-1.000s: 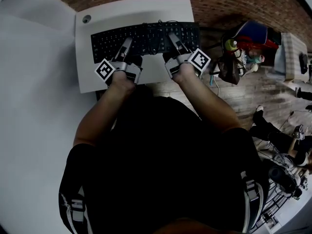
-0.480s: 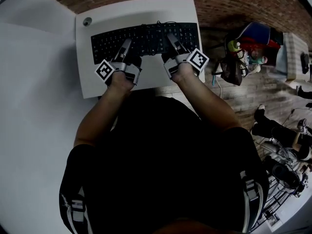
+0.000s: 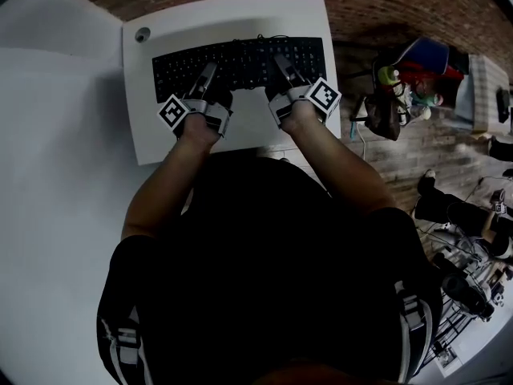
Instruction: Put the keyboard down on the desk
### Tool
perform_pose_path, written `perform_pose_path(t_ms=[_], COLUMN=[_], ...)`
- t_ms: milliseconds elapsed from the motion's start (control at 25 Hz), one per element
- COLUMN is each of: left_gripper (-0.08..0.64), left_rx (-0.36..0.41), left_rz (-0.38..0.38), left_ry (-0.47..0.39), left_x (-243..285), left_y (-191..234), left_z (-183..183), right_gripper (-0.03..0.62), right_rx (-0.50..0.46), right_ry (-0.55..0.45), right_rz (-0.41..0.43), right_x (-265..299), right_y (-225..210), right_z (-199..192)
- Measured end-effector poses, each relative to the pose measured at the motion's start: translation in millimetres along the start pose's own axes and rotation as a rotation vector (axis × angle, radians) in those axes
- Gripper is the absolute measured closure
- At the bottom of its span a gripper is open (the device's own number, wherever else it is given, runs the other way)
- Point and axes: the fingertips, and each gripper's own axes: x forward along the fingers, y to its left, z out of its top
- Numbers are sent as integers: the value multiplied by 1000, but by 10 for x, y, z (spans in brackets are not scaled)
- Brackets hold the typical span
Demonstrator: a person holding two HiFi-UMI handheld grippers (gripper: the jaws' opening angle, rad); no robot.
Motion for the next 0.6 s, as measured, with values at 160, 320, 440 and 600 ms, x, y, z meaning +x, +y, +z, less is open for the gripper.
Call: perform_pose_path(t_ms=[160,320,440,600], left_gripper=[474,474,474,474], left_rx=[7,10,14,40], left_rz=[15,28,38,67], left_ry=[-2,-7,-10,-6], left_x=[-5,2,-6,-12], left_y=[-23,-24,-46,-380], left_z=[-6,-9,-14,-75], right_gripper=[474,474,474,474], right_rx=[12,37,30,69], right_ry=[4,3,9,9], right_rz=[1,-17,-13,-14], right_x=[1,-3,1,-41], right_y=[23,-79,-60,230], right_z=[-7,2,1,-27])
